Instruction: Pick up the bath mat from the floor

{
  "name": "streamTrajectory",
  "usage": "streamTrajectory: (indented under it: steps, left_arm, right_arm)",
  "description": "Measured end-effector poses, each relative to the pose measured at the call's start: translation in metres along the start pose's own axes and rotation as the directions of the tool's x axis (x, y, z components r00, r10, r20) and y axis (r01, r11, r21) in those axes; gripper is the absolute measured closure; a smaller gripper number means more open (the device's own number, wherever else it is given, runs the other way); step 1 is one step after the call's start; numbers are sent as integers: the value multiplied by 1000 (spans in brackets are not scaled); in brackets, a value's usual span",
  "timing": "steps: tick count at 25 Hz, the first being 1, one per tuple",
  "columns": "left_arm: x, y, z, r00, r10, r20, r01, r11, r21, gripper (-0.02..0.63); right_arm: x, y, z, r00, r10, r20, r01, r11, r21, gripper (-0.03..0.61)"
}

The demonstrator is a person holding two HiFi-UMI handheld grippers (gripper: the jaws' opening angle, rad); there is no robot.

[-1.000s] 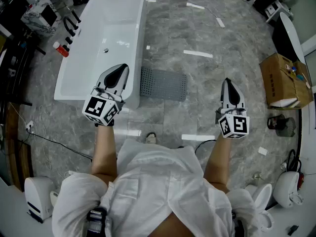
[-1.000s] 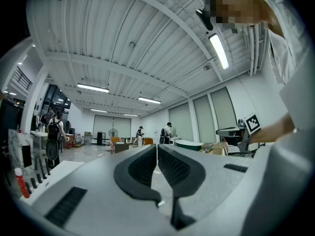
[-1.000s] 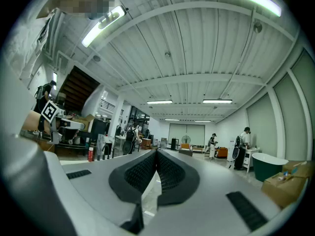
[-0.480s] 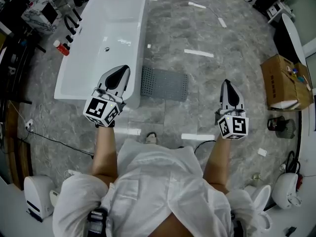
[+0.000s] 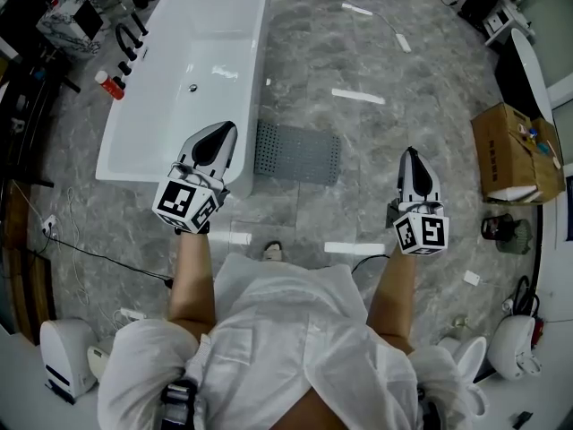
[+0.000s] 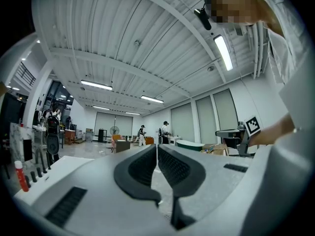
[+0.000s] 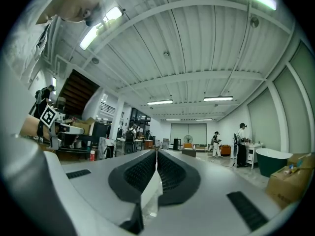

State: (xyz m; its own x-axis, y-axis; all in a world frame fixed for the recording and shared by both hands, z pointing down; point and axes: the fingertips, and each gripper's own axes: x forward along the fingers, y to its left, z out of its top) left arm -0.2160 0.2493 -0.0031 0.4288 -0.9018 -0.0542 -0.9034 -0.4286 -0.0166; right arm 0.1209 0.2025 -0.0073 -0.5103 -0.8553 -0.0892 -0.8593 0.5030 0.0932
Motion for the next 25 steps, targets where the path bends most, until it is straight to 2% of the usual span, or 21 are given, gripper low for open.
streamTrajectory:
  steps: [6, 13, 25]
  left_arm:
    - [2, 8, -10, 1000, -7, 0, 7, 1000, -24, 597]
    - [30, 14, -24, 1000, -24, -20, 23, 999, -38, 597]
    - [106, 39, -50, 995, -64, -70, 62, 997, -37, 597]
  right_arm:
    - [4, 6, -5, 1000, -16, -14, 16, 1000, -7, 549]
    - [19, -8, -19, 999, -30, -32, 30, 1000, 1, 549]
    - [106, -41, -63, 998, 9, -57, -6, 998, 60, 548]
